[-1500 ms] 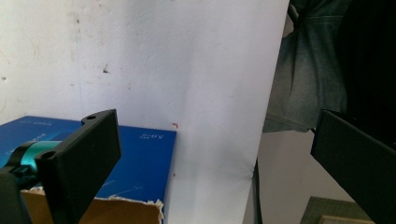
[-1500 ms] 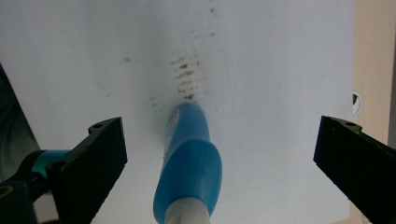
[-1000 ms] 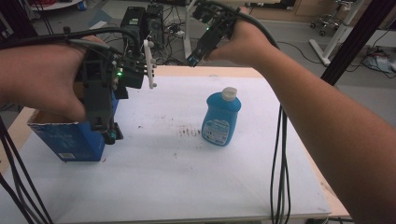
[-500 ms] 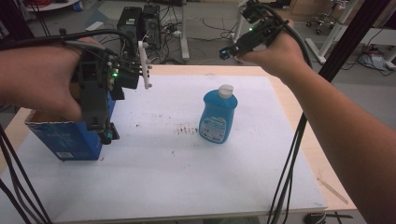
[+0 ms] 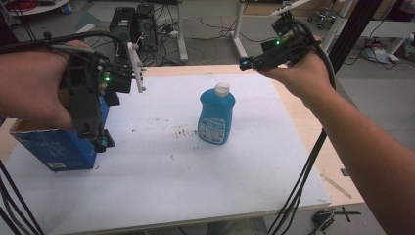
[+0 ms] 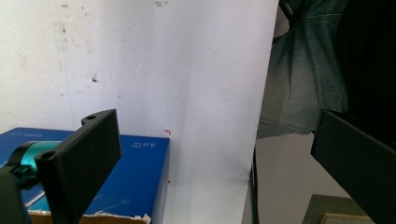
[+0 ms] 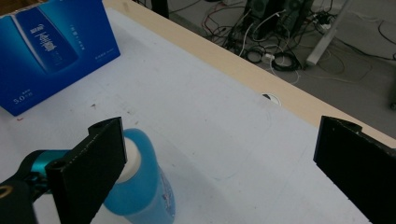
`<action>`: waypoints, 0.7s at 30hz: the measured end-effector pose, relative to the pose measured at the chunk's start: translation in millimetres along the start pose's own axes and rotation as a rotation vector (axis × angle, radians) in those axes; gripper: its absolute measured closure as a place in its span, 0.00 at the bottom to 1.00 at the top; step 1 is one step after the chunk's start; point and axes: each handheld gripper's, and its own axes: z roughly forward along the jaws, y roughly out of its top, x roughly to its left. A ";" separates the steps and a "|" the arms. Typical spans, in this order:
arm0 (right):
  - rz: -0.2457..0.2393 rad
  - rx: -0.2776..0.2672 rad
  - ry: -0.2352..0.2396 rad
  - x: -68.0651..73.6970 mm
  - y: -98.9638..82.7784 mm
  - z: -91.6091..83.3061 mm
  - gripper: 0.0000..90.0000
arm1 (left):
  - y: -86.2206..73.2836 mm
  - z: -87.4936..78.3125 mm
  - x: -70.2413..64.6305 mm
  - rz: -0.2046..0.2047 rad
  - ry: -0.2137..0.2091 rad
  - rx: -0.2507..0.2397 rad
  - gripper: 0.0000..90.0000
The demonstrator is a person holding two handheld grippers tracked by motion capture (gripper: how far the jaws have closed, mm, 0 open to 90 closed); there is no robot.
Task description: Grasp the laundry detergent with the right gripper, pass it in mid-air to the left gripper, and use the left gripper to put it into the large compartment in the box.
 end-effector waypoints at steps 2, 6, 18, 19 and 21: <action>-0.011 -0.011 0.005 4.6 -8.4 -2.4 0.02 | -1.1 0.6 -0.2 0.002 -0.001 0.001 0.02; -0.022 -0.024 0.015 11.3 -27.6 -7.6 0.02 | -2.4 2.7 -0.4 0.002 -0.004 0.006 0.02; -0.015 -0.067 0.040 20.6 -71.6 -15.9 0.02 | -0.7 5.8 0.6 0.010 -0.010 0.010 0.02; -0.013 -0.067 0.046 20.6 -74.5 -14.3 0.02 | -0.5 5.4 0.8 0.010 -0.010 0.011 0.02; -0.011 -0.076 0.059 20.7 -81.2 -9.3 0.02 | -0.7 5.3 0.8 0.009 -0.010 0.009 0.02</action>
